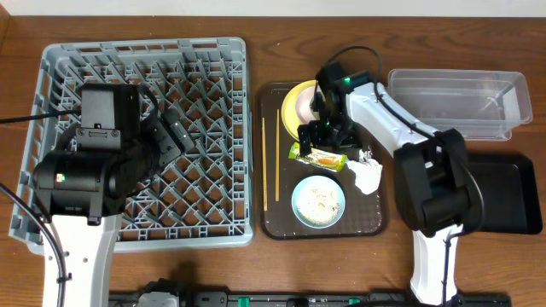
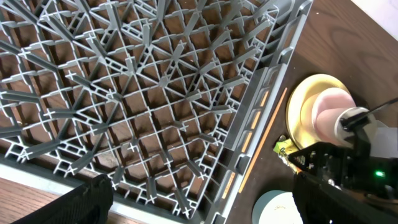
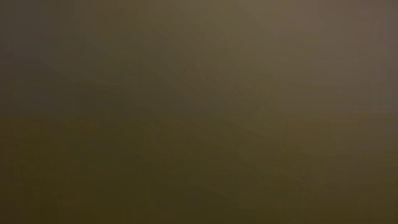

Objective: Sort waste into correct bins and load items into the dishwasher rack
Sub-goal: 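Reach the right gripper to the green Pandan wrapper and grasp it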

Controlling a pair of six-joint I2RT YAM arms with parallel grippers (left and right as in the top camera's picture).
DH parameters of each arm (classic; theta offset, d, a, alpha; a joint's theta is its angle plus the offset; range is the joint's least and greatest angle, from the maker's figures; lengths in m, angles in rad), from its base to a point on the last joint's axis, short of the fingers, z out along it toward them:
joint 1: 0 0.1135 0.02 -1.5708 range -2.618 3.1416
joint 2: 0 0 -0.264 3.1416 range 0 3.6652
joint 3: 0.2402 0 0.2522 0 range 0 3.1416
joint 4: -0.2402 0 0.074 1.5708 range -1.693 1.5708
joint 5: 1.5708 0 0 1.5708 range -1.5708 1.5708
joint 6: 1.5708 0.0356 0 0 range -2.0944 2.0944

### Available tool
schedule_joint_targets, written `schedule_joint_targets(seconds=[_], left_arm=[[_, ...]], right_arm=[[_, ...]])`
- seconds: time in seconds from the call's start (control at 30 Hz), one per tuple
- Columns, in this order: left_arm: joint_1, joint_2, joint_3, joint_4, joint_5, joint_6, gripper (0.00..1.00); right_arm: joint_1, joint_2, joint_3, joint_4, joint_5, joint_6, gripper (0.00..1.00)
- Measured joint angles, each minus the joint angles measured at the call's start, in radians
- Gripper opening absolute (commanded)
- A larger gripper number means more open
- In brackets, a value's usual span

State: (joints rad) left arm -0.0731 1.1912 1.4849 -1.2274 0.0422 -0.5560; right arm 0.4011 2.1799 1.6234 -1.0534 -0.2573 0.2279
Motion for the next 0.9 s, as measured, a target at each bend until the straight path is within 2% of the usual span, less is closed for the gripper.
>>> schedule_joint_targets(seconds=[0.07, 0.2, 0.47, 0.7, 0.8, 0.9], left_arm=[[0.000, 0.000, 0.000, 0.000, 0.000, 0.000, 0.94], [0.000, 0.000, 0.000, 0.000, 0.000, 0.000, 0.94], [0.000, 0.000, 0.000, 0.000, 0.000, 0.000, 0.94], [0.000, 0.000, 0.000, 0.000, 0.000, 0.000, 0.94], [0.000, 0.000, 0.000, 0.000, 0.000, 0.000, 0.94], [0.000, 0.000, 0.000, 0.000, 0.000, 0.000, 0.94]], right_arm=[[0.002, 0.002, 0.001, -0.001, 0.006, -0.022, 0.99], [0.009, 0.002, 0.003, -0.008, 0.024, -0.068, 0.88], [0.032, 0.006, 0.003, -0.024, 0.030, -0.103, 0.53], [0.032, 0.005, 0.003, -0.047, 0.030, -0.108, 0.14], [0.031, -0.002, 0.003, -0.047, 0.031, -0.111, 0.02], [0.031, -0.033, 0.003, -0.047, 0.031, -0.108, 0.01]])
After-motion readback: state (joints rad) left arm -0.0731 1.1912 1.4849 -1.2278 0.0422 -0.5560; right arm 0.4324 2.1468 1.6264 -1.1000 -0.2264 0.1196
